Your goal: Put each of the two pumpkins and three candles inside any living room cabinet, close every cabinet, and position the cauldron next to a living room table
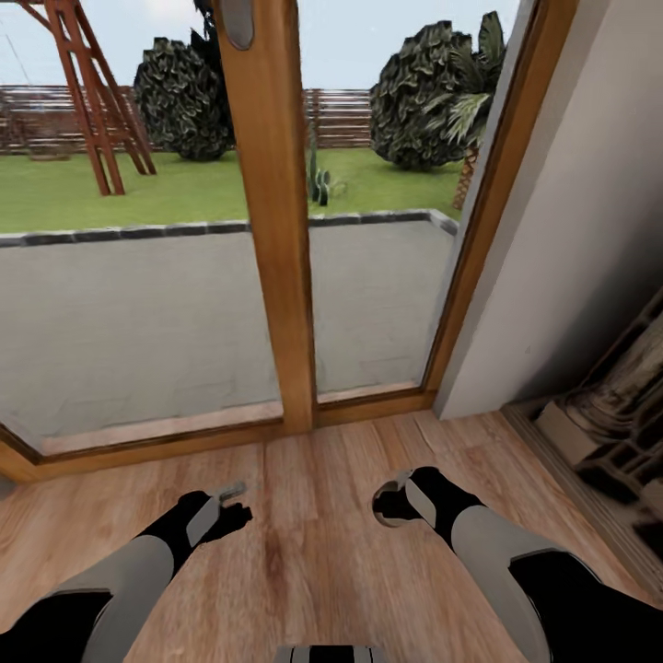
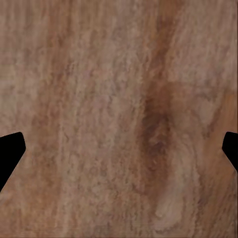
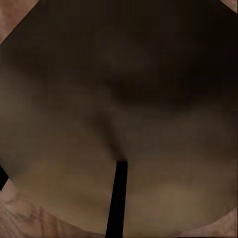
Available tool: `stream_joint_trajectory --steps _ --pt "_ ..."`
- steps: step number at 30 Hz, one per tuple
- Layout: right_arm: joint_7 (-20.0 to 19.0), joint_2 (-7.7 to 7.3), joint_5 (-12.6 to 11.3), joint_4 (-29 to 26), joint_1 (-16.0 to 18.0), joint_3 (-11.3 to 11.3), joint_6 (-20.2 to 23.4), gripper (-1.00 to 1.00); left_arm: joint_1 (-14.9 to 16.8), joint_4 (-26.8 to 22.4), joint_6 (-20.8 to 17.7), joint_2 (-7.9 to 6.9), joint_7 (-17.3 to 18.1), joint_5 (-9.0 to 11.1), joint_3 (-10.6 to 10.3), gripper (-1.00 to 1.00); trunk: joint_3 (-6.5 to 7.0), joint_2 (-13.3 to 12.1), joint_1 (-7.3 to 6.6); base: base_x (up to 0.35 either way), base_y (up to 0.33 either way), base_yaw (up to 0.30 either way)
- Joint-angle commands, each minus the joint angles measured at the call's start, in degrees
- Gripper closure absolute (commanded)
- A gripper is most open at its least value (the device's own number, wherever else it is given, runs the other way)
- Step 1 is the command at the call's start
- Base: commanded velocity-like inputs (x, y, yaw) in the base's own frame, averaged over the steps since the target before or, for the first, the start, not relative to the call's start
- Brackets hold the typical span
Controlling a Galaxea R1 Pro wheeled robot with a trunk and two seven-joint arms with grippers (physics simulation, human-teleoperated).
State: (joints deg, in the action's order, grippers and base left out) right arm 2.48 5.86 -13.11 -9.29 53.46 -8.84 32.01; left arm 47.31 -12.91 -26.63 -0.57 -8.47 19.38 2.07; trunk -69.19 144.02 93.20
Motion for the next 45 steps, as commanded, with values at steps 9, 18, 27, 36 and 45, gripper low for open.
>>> stream_joint_trajectory --steps 9,18,27,36,45 --pt "0.5 -0.01 -0.6 -0.1 -0.1 -0.5 0.2 1.00 0.0 0.2 0.8 -0.47 2.3 0.4 0.3 -1.00 1.95 -0.1 -0.24 0.000 0.000 -0.291" --pt "0.5 -0.06 -0.6 -0.1 -0.1 -0.4 0.4 1.00 0.0 0.2 0.8 -0.46 2.7 0.5 0.3 -1.00 1.95 -0.1 -0.24 -0.107 0.000 -0.139" --pt "0.4 -0.06 -0.6 -0.1 -0.1 -0.4 0.7 1.00 0.0 0.2 0.8 -0.36 2.6 0.5 0.2 -1.00 1.95 -0.1 -0.24 -0.296 0.000 -0.189" --pt "0.4 -0.06 -0.6 -0.1 -0.1 -0.4 0.8 1.00 0.0 0.2 0.9 -0.17 2.5 0.5 0.2 -1.00 1.95 -0.1 -0.24 -0.311 0.000 -0.288" --pt "0.5 -0.06 -0.6 -0.1 -0.1 -0.5 0.8 1.00 0.0 2.0 1.2 -0.13 2.5 0.4 0.2 -1.00 2.84 -0.2 -0.34 -0.081 0.000 -0.295"
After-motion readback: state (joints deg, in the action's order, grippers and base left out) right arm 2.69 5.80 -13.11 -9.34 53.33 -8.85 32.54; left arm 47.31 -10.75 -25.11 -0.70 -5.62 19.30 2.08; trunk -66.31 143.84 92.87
